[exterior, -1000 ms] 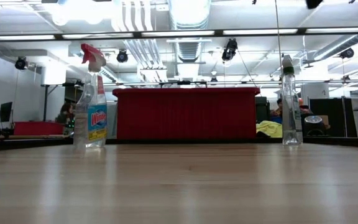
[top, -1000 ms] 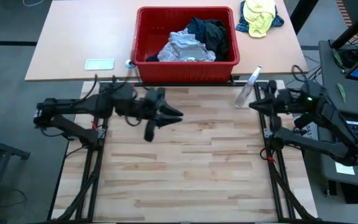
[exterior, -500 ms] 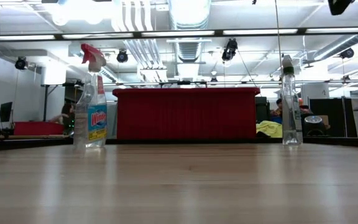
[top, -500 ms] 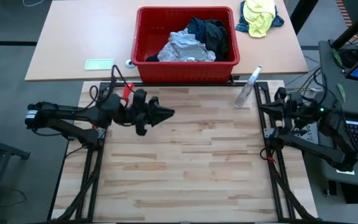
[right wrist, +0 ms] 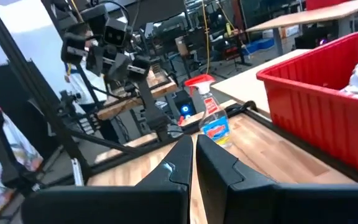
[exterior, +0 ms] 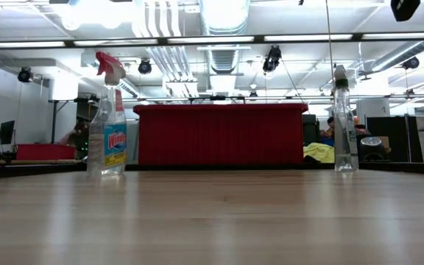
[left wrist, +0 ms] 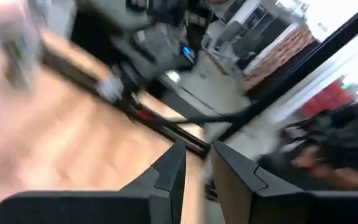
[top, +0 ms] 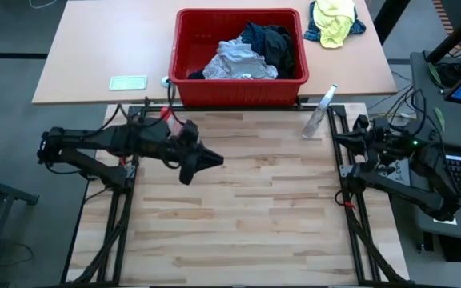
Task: Fold Laundry from Bin
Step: Return to Home Position
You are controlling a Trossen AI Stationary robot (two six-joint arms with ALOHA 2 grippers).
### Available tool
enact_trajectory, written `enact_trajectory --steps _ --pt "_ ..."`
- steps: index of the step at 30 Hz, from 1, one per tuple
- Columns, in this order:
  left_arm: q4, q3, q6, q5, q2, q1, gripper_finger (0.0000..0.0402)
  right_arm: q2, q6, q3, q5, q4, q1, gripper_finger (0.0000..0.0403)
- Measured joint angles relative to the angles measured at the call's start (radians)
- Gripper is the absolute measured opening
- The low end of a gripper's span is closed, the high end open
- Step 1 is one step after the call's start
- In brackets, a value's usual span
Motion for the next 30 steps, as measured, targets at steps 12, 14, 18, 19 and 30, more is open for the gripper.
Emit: enact_trajectory --steps 12,14,18,19,30 --pt "0.097 -0.266 0.461 -0.177 -0.22 -0.042 0.0061 -0.046 -0.417 -0.132 -0.014 0.031 0.0 0.0013" --pt "0.199 -0.376 0.49 -0.171 -0.277 -0.042 0.0061 -0.064 -0.411 -0.2 -0.033 0.111 0.0 0.0013" --pt "0.463 -0.593 0.516 -0.142 -0.392 -0.042 0.0061 -0.104 -0.382 -0.355 -0.083 0.314 0.0 0.0013" --pt "0.536 -0.647 0.521 -0.107 -0.414 -0.042 0.0061 -0.114 -0.363 -0.393 -0.089 0.371 0.001 0.0013" --pt "0.894 -0.955 0.5 0.044 -0.557 -0.042 0.0061 -0.224 -0.237 -0.634 -0.088 0.739 0.002 0.0013"
